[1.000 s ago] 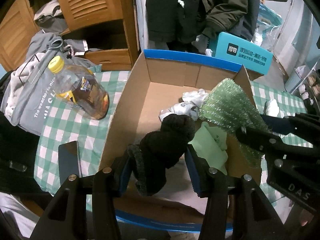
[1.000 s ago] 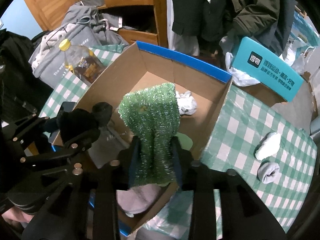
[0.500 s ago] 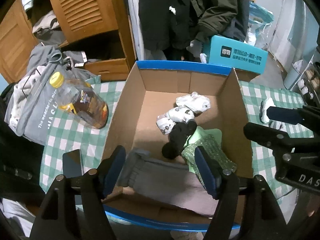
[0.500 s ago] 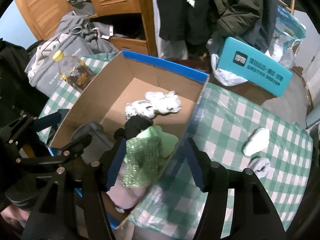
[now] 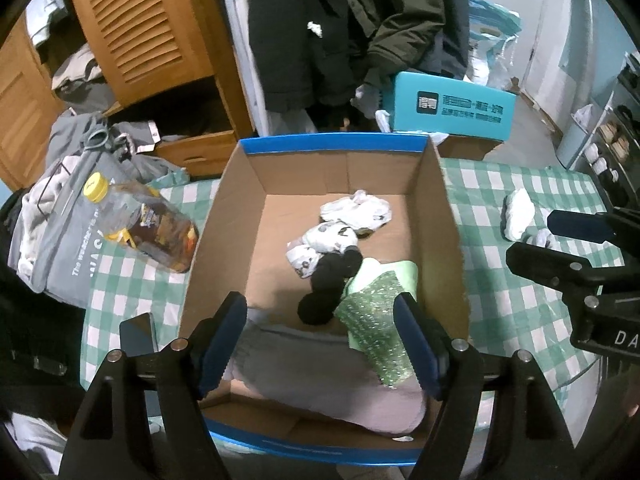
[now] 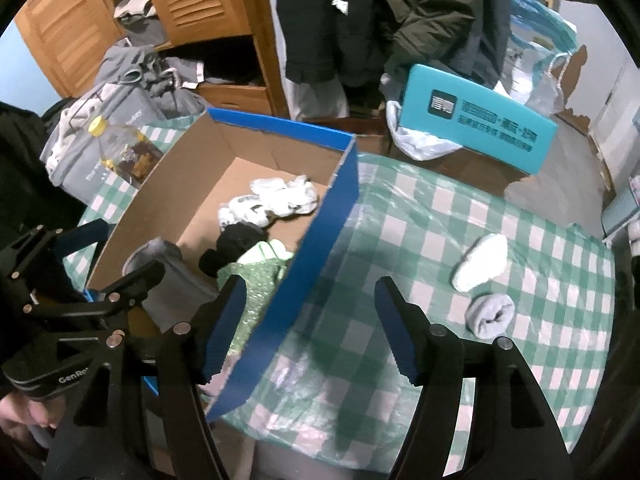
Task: Organize soft objects
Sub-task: 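Withdraw both grippers from the box toward the table, then move both grippers over the white wrapped sock and grey rolled sock on the table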
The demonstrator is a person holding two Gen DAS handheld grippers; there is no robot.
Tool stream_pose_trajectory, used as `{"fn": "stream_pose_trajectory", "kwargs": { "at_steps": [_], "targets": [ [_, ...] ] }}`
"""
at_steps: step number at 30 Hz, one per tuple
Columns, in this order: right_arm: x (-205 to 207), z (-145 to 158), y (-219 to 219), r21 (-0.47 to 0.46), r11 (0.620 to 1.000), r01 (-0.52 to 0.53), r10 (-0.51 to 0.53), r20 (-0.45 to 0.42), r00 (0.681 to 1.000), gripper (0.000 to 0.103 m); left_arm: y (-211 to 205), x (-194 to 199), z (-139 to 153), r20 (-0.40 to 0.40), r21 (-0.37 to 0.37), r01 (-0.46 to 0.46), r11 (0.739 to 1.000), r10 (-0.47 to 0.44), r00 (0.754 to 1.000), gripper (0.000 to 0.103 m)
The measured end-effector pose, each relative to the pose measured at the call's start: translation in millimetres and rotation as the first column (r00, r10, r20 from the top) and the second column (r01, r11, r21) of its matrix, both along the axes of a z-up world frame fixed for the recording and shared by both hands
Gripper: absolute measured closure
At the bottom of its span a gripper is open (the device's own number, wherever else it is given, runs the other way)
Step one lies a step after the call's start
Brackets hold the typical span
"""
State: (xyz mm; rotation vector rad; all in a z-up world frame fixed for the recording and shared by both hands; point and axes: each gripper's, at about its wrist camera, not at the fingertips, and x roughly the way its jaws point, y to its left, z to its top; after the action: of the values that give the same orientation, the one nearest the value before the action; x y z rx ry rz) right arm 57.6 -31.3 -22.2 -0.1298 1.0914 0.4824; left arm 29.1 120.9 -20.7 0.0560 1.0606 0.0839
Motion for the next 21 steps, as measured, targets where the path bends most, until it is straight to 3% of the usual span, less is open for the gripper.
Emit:
{"fn": "stream_pose_trajectory", "kwargs": {
  "at_steps": [21],
  "targets": [
    [-1,-10,-74,-0.001,0.994,0.112,-0.112,-0.022,0.993,0.032,-59,5,2,-0.013,0.024,0.104,0.994,-0.104,0.994,0.025]
  ]
}}
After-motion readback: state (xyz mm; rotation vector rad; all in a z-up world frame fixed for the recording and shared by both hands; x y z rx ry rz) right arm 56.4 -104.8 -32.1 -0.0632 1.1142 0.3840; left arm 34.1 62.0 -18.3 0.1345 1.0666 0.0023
